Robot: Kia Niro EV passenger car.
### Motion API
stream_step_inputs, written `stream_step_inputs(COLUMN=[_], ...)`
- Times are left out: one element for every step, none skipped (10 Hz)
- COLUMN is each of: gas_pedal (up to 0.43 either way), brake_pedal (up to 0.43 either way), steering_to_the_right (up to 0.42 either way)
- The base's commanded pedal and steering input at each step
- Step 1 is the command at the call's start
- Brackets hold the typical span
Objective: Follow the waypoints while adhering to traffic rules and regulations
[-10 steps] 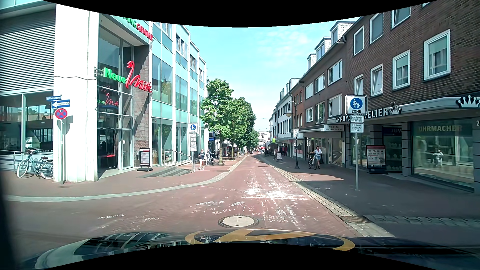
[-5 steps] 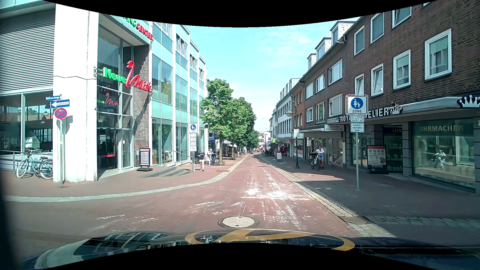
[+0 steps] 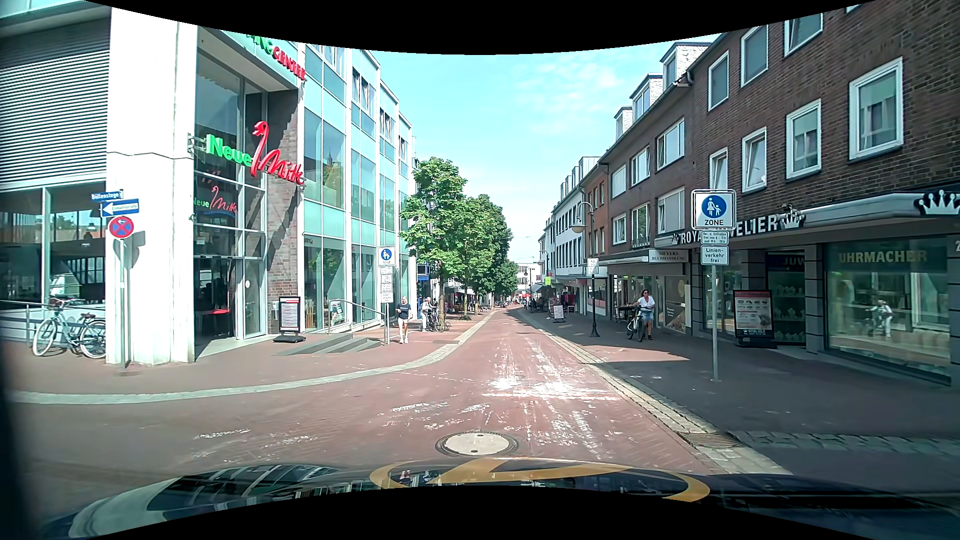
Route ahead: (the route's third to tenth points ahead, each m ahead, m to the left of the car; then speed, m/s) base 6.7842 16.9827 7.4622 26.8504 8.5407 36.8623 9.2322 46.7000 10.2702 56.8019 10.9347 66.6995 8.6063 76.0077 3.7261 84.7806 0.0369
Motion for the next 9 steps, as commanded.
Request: stream_step_inputs(gas_pedal=[0.000, 0.000, 0.000, 0.000, 0.000, 0.000, 0.000, 0.000, 0.000], brake_pedal=[0.207, 0.207, 0.207, 0.207, 0.207, 0.207, 0.207, 0.207, 0.207], steering_to_the_right=[-0.055, -0.055, -0.055, -0.055, -0.055, -0.055, -0.055, -0.055, -0.055])
